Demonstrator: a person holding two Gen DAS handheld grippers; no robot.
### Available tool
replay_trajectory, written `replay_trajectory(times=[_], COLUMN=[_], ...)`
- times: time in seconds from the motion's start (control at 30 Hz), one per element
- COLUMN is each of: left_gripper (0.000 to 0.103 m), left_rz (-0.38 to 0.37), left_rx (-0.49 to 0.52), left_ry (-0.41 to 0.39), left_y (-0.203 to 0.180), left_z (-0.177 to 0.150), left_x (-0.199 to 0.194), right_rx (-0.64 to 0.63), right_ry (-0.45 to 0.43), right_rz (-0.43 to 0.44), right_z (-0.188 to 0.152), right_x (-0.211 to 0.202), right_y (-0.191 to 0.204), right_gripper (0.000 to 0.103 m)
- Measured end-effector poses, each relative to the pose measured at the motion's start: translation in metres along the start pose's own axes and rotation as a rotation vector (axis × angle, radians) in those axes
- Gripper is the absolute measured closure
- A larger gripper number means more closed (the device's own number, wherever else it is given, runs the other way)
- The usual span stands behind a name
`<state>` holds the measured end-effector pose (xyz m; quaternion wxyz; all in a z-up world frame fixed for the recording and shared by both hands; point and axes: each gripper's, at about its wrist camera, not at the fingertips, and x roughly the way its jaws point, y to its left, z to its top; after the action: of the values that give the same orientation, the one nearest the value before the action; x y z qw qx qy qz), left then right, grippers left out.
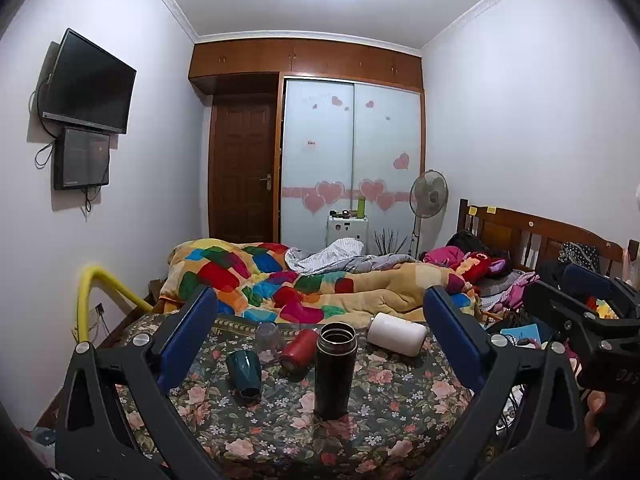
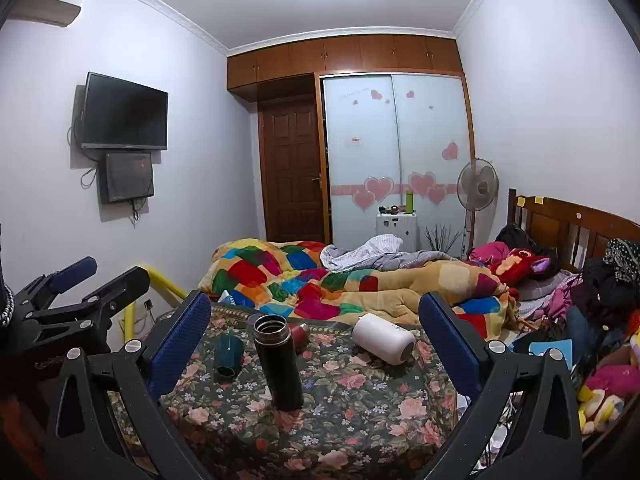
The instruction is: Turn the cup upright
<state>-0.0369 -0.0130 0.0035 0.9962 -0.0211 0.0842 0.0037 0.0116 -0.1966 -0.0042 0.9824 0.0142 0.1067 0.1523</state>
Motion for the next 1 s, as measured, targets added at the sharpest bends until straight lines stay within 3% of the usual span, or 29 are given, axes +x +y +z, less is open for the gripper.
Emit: replay_trajectory(times=[1.0], left_gripper=[0.0], left_rz=[-0.001], left_rx=[0.002], left_ry=[0.006], left_y=[-0.0008], left_z=[-0.0011], left_x=[0.0037], right_rx=[0.006], right_ry=[0.009], right_rz=[0.002], right_z=[-0.0002], right_x=[0.0023], right_y=[-0.0002], right_gripper=[0.0])
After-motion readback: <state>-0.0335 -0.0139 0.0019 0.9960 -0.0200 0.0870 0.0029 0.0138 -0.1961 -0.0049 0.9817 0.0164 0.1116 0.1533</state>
